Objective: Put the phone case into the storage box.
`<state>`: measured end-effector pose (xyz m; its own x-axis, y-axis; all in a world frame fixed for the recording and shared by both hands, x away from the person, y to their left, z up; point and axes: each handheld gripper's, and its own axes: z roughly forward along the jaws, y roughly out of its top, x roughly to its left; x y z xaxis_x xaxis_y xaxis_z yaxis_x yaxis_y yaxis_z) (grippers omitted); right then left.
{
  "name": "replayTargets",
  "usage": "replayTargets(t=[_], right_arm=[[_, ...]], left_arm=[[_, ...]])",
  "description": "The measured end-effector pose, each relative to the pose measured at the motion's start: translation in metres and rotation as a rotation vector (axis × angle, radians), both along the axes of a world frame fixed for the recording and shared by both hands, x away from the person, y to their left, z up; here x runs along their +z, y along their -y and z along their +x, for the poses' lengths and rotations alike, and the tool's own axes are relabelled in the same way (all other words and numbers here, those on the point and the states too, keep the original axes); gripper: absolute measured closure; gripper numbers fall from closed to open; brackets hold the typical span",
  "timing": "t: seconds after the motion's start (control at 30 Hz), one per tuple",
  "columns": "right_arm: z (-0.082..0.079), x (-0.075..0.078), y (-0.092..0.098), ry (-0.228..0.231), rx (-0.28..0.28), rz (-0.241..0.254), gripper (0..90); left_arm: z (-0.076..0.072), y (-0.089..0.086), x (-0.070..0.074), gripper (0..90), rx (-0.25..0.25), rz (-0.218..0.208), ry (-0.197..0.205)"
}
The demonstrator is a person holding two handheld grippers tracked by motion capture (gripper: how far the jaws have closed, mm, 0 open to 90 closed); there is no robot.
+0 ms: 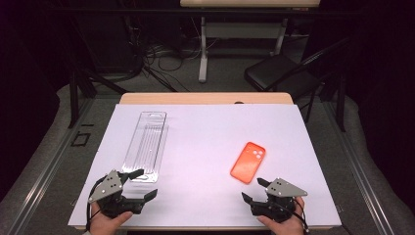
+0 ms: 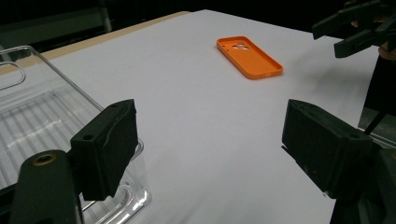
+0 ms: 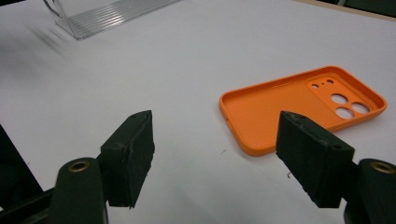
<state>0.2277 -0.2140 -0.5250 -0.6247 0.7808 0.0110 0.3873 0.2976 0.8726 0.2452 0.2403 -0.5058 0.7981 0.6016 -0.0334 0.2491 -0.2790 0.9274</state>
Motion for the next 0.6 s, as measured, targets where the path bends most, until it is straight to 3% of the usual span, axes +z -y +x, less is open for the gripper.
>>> replayTargets(t=[0.17, 0.4, 0.6], right_arm=[[-0.001, 0.000, 0.000, 0.008, -0.001, -0.017, 34.7], [0.004, 0.005, 0.000, -0.014, 0.011, -0.016, 44.5], [0.012, 0.013, -0.002, -0.057, 0.010, -0.066, 44.0]], left_arm=[[0.000, 0.002, 0.000, 18.4, 0.001, 0.001, 0.000], [0.000, 0.003, 0.000, 19.5, -0.001, 0.002, -0.003], [-0.001, 0.003, 0.001, 19.7, -0.001, 0.001, -0.008]])
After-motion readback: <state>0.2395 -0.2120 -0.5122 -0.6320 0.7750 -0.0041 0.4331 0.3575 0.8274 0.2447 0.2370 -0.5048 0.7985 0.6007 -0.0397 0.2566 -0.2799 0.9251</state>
